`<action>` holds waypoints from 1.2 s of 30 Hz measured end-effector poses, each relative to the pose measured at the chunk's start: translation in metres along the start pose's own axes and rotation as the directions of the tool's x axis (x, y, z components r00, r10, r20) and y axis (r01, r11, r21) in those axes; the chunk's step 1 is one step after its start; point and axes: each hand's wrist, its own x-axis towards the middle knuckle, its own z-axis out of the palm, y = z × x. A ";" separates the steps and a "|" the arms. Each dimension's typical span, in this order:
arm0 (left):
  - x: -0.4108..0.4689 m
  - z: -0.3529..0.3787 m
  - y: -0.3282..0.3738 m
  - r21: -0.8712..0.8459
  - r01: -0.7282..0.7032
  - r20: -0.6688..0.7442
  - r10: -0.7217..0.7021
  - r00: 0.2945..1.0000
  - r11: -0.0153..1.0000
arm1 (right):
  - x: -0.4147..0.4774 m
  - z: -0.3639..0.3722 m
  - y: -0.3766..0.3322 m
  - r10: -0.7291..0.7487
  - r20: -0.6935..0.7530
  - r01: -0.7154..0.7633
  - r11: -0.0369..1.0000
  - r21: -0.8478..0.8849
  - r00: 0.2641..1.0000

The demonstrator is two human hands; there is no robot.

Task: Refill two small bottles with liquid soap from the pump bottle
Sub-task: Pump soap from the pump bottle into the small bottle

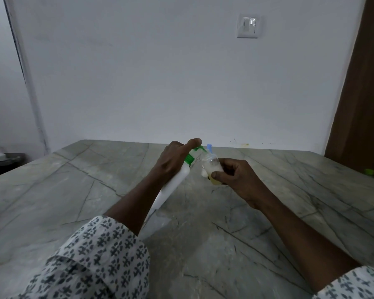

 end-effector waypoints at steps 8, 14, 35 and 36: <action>-0.003 0.001 0.005 0.015 -0.030 -0.006 0.030 1.000 0.999 | 0.000 0.001 -0.001 -0.008 0.014 0.008 1.000 -0.025 1.000; -0.004 0.001 0.006 0.010 -0.060 -0.028 0.060 0.998 0.998 | -0.002 0.003 -0.002 -0.010 0.031 0.012 0.999 -0.038 0.999; -0.004 0.003 0.002 0.067 -0.105 -0.023 0.107 0.994 0.992 | -0.002 0.002 0.000 -0.005 0.018 0.006 0.998 -0.067 1.000; -0.003 0.003 0.002 0.049 -0.087 -0.038 0.089 0.995 0.995 | -0.001 0.001 0.000 0.001 0.010 0.000 0.998 -0.056 1.000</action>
